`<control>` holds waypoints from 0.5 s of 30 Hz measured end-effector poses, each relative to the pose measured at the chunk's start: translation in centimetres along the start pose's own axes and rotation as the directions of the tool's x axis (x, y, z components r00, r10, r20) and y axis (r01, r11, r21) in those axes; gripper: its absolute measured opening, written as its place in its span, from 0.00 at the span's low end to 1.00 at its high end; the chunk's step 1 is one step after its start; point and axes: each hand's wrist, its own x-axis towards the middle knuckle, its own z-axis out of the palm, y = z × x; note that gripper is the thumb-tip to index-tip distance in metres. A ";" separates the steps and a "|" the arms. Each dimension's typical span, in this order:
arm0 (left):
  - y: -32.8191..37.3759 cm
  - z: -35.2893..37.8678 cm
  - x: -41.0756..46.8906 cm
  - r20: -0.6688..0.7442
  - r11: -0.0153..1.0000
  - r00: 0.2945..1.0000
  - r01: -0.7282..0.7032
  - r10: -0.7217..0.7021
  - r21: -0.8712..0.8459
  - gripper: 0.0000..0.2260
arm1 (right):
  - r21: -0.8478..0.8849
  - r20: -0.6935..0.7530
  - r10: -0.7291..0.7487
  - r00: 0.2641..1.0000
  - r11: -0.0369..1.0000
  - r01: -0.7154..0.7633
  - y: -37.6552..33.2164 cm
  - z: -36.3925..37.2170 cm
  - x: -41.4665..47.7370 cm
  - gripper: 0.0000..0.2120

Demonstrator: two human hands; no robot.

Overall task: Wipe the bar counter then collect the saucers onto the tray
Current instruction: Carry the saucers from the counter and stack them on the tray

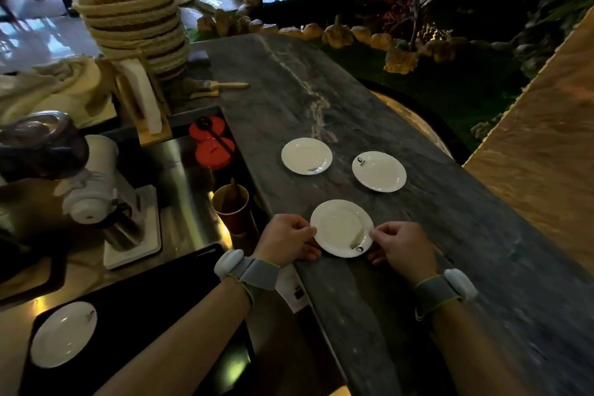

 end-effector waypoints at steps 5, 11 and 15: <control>-0.8 -2.6 -1.8 -0.029 0.999 0.999 -0.036 0.035 -0.004 0.04 | -0.006 0.032 -0.078 0.996 0.997 0.079 -1.2 1.6 -1.6 0.06; -3.7 -8.0 -5.8 -0.155 0.997 0.986 -0.062 0.053 -0.052 0.05 | -0.030 0.172 -0.153 0.973 0.987 0.161 -2.9 6.8 -4.1 0.05; -5.2 -10.2 -7.6 -0.196 0.995 0.980 -0.060 0.043 -0.082 0.04 | -0.039 0.222 -0.198 0.955 0.977 0.212 -3.3 9.1 -5.4 0.06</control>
